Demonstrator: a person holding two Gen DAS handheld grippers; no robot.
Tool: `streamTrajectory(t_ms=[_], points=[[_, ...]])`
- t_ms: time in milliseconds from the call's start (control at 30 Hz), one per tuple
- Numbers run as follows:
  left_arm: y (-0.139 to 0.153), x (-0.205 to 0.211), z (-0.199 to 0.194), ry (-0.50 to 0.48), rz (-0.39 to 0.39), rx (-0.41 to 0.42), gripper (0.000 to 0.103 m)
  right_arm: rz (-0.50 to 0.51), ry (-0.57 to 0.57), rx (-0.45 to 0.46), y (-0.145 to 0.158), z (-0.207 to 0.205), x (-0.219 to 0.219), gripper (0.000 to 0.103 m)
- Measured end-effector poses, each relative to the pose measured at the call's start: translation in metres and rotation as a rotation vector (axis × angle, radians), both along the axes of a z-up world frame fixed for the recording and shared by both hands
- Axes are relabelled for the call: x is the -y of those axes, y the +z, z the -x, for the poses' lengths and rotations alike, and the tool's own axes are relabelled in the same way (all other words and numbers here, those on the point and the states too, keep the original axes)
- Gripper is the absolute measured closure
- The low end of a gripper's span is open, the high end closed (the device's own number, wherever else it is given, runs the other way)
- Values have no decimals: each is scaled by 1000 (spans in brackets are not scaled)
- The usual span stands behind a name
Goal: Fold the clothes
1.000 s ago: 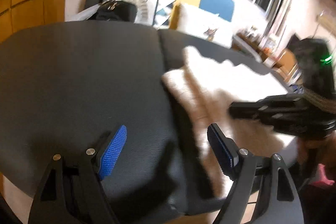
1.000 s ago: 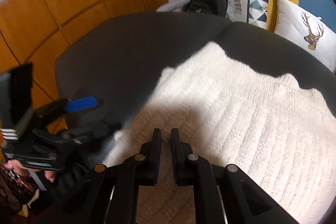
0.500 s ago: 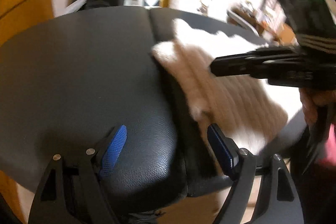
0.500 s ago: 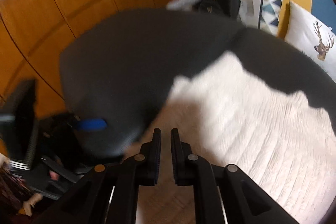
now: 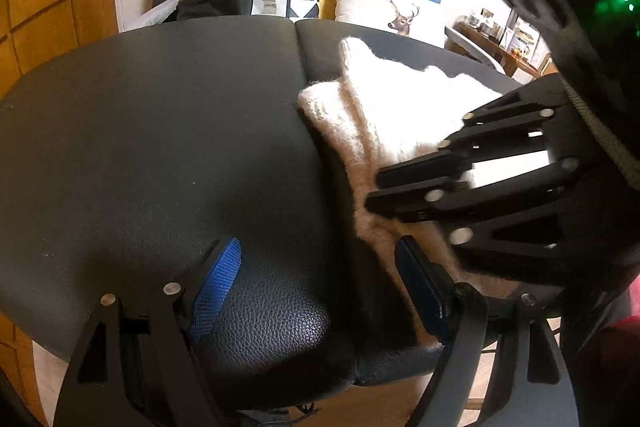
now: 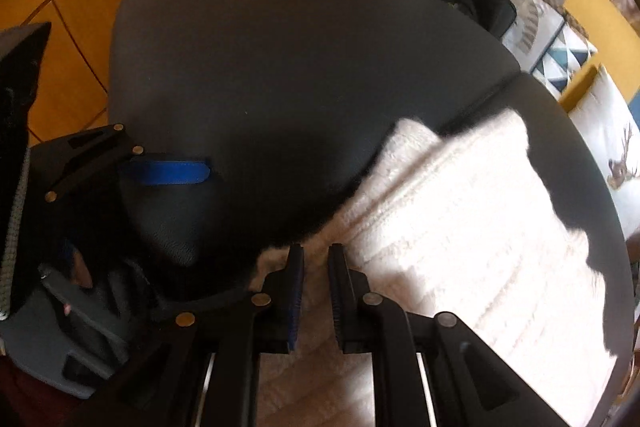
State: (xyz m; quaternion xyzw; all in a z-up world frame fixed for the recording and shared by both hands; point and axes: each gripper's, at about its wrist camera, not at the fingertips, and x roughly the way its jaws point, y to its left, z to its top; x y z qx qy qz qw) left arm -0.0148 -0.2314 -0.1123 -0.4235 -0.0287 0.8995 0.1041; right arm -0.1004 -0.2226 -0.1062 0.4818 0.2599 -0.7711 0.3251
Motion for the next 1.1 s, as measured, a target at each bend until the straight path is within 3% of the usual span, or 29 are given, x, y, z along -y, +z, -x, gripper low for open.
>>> streamTrajectory(t_ms=[133,233,367,467,600,700,933,1100], points=[[1,3,0,5,-24,0,21,60,15,-17,7,0,-5,91],[7,16,-1,54,-135,-16,21,184,-42,30,31,18,-20,91],[12,30,5,146,-244,-40,21,179,-70,36,39,47,-16,95],[4,22,17,142,-221,12,21,113,-64,75,28,64,-2,96],[2,6,15,112,-129,-4,21,-10,-60,111,11,74,13,97],[1,2,12,104,-92,-13,21,-14,-79,131,5,82,17,100],[-1,-5,11,108,-40,-31,21,151,-136,103,6,90,10,99],[7,18,4,173,-175,-56,21,383,-200,42,46,71,-29,96]])
